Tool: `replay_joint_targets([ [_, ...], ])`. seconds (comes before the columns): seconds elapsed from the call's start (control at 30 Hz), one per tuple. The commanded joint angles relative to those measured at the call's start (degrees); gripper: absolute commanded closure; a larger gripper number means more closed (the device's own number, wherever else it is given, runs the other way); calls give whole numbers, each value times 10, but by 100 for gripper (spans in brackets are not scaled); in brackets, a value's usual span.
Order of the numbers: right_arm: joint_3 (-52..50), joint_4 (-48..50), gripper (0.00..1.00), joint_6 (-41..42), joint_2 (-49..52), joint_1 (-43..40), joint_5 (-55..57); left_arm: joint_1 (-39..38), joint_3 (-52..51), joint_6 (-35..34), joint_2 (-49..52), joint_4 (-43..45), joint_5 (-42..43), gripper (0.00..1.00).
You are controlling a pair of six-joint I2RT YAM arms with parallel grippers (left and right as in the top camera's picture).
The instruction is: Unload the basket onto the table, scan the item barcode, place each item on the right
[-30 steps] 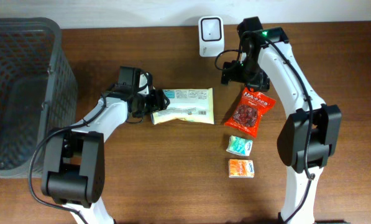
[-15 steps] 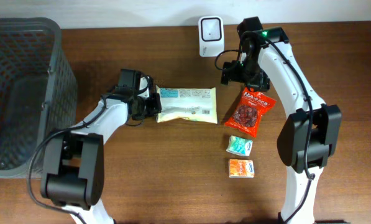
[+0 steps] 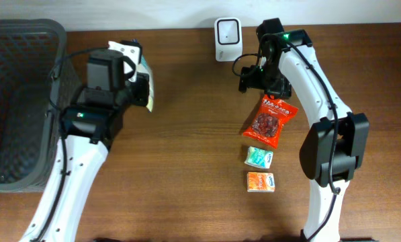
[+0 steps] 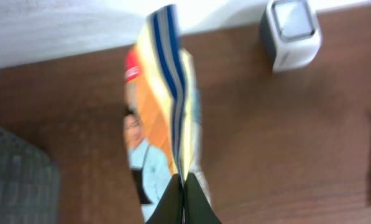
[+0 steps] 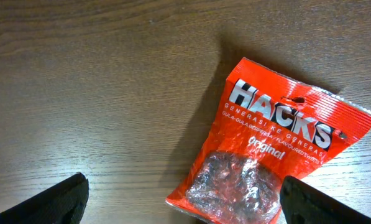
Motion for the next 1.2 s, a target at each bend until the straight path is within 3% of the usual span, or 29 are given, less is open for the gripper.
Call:
replay_joint_targets([
  [0.0, 5, 0, 2, -4, -7, 1, 10, -60, 9, 57, 25, -16, -169, 100],
  [0.07, 5, 0, 2, -4, -7, 1, 10, -104, 9, 69, 76, -25, -227, 100],
  [0.27, 5, 0, 2, -4, -7, 1, 10, -205, 9, 71, 153, -16, -225, 100],
  [0.33, 5, 0, 2, -4, -7, 1, 10, -237, 10, 40, 153, 2, -186, 100],
  [0.43, 5, 0, 2, -4, -7, 1, 10, -281, 10, 37, 153, 20, -61, 100],
  [0.47, 5, 0, 2, -4, -7, 1, 10, -292, 10, 37, 153, 24, -35, 87],
  [0.57, 5, 0, 2, -4, -7, 1, 10, -294, 12, 14, 153, 27, -29, 87],
  [0.6, 5, 0, 2, -4, -7, 1, 10, -289, 17, 3, 153, 26, -28, 78],
  [0.63, 5, 0, 2, -4, -7, 1, 9, -278, 34, -16, 148, 16, -12, 37],
  [0.67, 5, 0, 2, -4, -7, 1, 9, -259, 58, -17, 134, 2, 31, 8],
  [0.7, 5, 0, 2, -4, -7, 1, 4, -246, 69, -18, 124, -9, 48, 1],
  [0.83, 5, 10, 2, -4, -7, 1, -71, -174, 88, -99, 74, -56, 52, 1],
  [0.87, 5, 24, 2, -6, -7, 1, -135, -144, 88, -120, 64, -76, 52, 1],
  [0.9, 5, 38, 2, -29, -7, 3, -186, -119, 88, -137, 61, -93, 52, 1],
  [0.97, 3, 69, 1, -166, 3, 30, -283, -66, 88, -173, 62, -123, 50, 1],
  [1.0, 0, 71, 0, -193, 7, 49, -267, -41, 88, -187, 62, -136, 50, 1],
  [1.07, -19, 75, 15, -223, 16, 100, -165, -8, 87, -186, 62, -145, 41, 1],
  [1.17, -36, 71, 18, -251, 30, 151, -24, 14, 87, -186, 62, -159, 35, 1],
])
